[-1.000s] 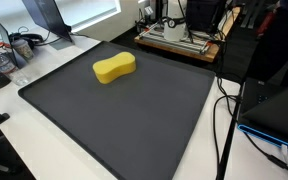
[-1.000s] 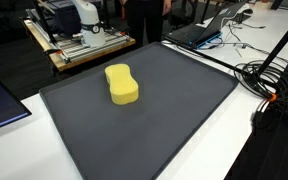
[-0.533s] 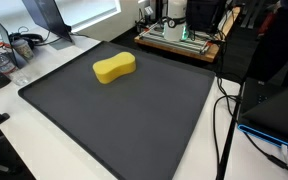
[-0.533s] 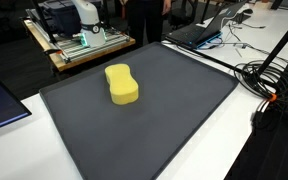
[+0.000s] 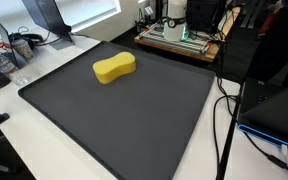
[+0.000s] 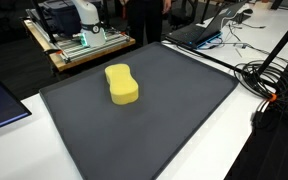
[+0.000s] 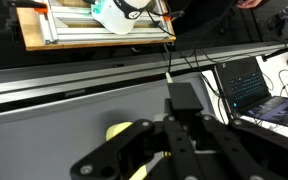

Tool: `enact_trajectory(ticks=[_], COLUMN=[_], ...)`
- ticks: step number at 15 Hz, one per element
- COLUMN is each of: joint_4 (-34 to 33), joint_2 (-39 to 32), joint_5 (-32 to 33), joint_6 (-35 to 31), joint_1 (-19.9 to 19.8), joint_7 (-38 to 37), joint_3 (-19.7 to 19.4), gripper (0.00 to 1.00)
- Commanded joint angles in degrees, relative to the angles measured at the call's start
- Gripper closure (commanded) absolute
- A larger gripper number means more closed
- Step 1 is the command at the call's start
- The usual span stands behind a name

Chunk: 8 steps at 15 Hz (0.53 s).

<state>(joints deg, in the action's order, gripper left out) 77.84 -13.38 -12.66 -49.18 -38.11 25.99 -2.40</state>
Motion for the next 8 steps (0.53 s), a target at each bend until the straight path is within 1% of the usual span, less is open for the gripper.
enact_trajectory(ticks=[1, 2, 3, 4, 6, 8], joint_4=[5.30, 7.30, 9.29, 11.52, 15.65, 19.95], joint_2=[3.57, 4.74, 5.96, 7.63, 10.66, 13.38], joint_5=[-6.80, -10.52, -12.15, -12.25, -10.38, -7.09], joint_6=[-6.05, -8.00, -10.56, -13.87, -19.74, -26.02], joint_1=[3.64, 4.17, 4.98, 6.00, 8.01, 10.24], joint_7=[1.91, 1.23, 2.16, 4.07, 8.89, 14.01], joint_3=[-4.96, -6.15, -7.00, -7.74, -9.01, -10.43], gripper=[0.97, 0.97, 0.97, 0.97, 0.97, 0.97])
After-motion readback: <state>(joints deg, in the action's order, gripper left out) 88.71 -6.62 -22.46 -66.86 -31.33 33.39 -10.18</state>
